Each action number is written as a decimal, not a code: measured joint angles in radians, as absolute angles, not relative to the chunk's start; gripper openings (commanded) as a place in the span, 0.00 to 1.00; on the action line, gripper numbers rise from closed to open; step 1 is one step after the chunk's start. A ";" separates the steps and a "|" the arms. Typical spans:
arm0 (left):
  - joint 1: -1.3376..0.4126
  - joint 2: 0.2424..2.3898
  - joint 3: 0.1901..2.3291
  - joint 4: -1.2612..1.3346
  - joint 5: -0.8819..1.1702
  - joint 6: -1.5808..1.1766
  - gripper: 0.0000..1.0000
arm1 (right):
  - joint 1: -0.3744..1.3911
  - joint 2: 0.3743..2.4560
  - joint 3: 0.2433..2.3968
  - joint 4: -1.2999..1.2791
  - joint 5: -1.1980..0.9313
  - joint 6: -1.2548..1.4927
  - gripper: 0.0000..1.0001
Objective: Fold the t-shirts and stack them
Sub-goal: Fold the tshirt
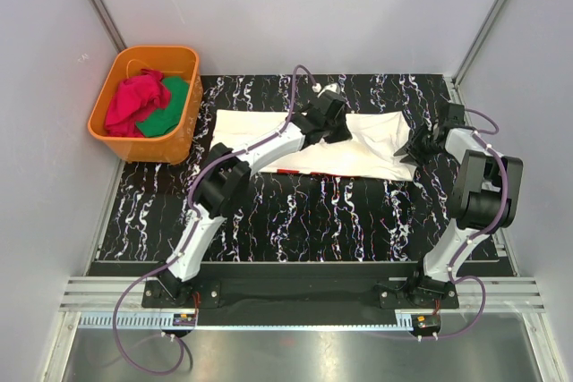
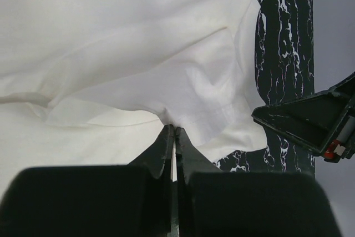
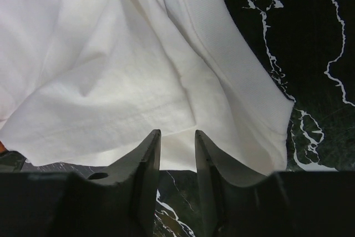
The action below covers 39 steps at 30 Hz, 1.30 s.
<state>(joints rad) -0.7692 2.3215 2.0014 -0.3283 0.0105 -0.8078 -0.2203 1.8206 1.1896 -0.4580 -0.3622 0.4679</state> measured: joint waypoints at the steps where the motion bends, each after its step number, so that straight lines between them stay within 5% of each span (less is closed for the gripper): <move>1: -0.767 2.321 2.001 -0.327 0.014 -0.808 0.00 | -0.222 1.821 1.187 -0.453 -0.368 0.471 0.45; 7: -0.764 2.321 2.002 -0.321 0.024 -0.808 0.00 | -0.236 1.825 1.115 -0.377 -0.418 0.538 0.53; 29: -0.749 2.321 2.002 -0.292 0.061 -0.819 0.00 | -0.239 1.907 1.108 -0.278 -0.492 0.562 0.38; 35: -0.749 2.321 2.000 -0.290 0.071 -0.828 0.00 | -0.239 1.908 1.111 -0.286 -0.490 0.562 0.27; 39: -0.749 2.321 1.988 -0.282 0.073 -0.830 0.00 | -0.239 1.909 1.118 -0.287 -0.490 0.562 0.36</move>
